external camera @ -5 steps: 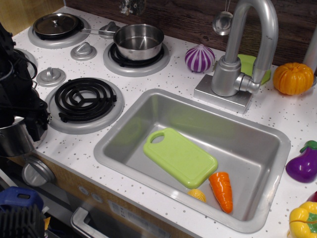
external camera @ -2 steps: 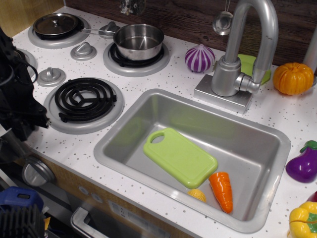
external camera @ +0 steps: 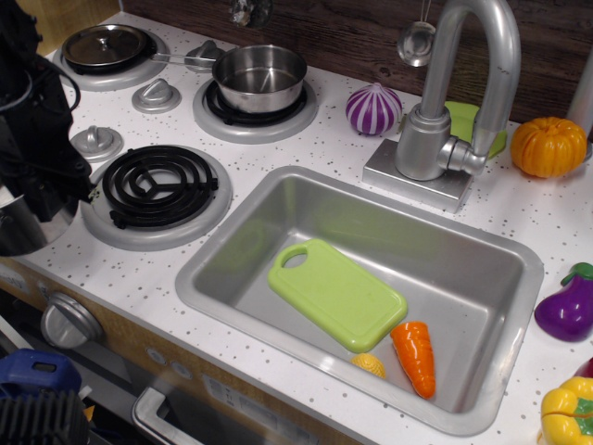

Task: Put pot on stove which is near stove

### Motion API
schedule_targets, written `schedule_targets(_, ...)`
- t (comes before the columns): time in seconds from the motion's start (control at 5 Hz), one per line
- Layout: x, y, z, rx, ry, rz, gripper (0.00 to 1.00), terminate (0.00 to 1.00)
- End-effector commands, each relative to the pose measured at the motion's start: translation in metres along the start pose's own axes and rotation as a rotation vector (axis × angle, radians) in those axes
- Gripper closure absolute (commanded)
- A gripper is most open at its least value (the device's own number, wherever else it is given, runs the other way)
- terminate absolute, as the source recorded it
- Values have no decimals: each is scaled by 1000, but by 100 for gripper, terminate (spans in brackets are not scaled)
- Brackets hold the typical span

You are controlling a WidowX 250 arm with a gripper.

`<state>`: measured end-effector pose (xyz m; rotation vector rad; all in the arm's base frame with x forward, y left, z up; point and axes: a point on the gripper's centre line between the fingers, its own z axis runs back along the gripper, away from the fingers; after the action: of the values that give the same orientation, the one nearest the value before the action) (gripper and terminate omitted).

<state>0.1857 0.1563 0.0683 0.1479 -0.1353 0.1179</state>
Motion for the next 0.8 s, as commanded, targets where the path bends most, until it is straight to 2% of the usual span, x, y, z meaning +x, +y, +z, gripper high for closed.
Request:
schedule_targets(0.0, 26, 0, 11, 24, -79, -55, 100, 0)
schedule_targets(0.2, 36, -5, 8, -3, -37, -130, 100, 0)
schedule_targets(0.4, 44, -16, 5, -29, -20, -139, 100, 0)
schedule_targets(0.6, 51, -25, 4, -38, -51, -124, 100, 0)
